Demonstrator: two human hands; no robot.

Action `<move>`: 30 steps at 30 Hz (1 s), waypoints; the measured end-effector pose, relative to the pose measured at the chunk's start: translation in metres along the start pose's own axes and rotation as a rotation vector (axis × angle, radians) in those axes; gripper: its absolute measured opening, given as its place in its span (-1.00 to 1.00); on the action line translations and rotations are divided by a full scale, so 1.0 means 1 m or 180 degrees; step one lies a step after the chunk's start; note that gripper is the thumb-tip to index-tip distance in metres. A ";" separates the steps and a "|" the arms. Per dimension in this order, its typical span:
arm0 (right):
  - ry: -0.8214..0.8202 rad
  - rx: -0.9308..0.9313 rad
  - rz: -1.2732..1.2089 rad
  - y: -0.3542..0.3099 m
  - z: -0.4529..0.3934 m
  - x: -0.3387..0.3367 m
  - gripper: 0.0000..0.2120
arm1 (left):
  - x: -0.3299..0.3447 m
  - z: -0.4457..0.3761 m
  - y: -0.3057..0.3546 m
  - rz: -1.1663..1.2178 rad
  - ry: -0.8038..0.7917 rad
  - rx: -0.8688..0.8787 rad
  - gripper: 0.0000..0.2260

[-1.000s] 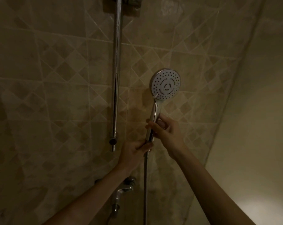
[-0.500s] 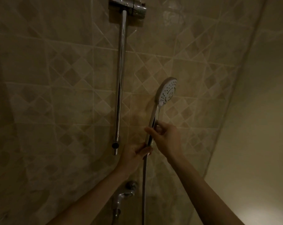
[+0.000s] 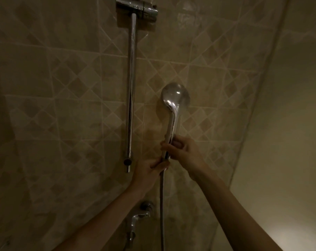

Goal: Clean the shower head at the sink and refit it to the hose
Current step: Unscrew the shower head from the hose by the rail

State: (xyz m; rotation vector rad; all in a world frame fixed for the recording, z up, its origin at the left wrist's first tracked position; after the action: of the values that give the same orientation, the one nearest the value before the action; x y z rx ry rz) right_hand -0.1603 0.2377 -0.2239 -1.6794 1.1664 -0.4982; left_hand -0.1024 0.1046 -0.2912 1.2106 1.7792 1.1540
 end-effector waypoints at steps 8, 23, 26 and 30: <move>0.0912 -0.0248 0.1230 -0.005 0.001 0.006 -0.79 | 0.007 -0.001 0.002 -0.0137 0.0020 0.0152 -0.93; 0.0215 -0.0241 -0.0487 -0.008 0.007 -0.012 -0.76 | 0.007 -0.007 0.004 0.0329 -0.0447 -0.0048 -0.81; 0.0132 -0.0396 -0.0495 -0.009 0.008 -0.011 -0.73 | 0.005 -0.007 0.005 0.0457 -0.0553 -0.0180 -0.80; -0.0055 -0.0626 -0.0475 -0.011 0.009 -0.011 -0.68 | 0.004 -0.008 0.004 0.0537 -0.0727 -0.0243 -0.83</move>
State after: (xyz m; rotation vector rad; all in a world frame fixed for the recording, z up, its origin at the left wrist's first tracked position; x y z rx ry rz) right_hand -0.1537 0.2516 -0.2162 -1.9464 1.1117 -0.4722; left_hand -0.1093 0.1067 -0.2843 1.4074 1.4743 1.1173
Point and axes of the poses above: each hand's wrist, its own z-axis away from the middle knuckle, its own x-axis out of the palm, y = z × x, the point moved 2 cm from there along -z, towards the middle knuckle
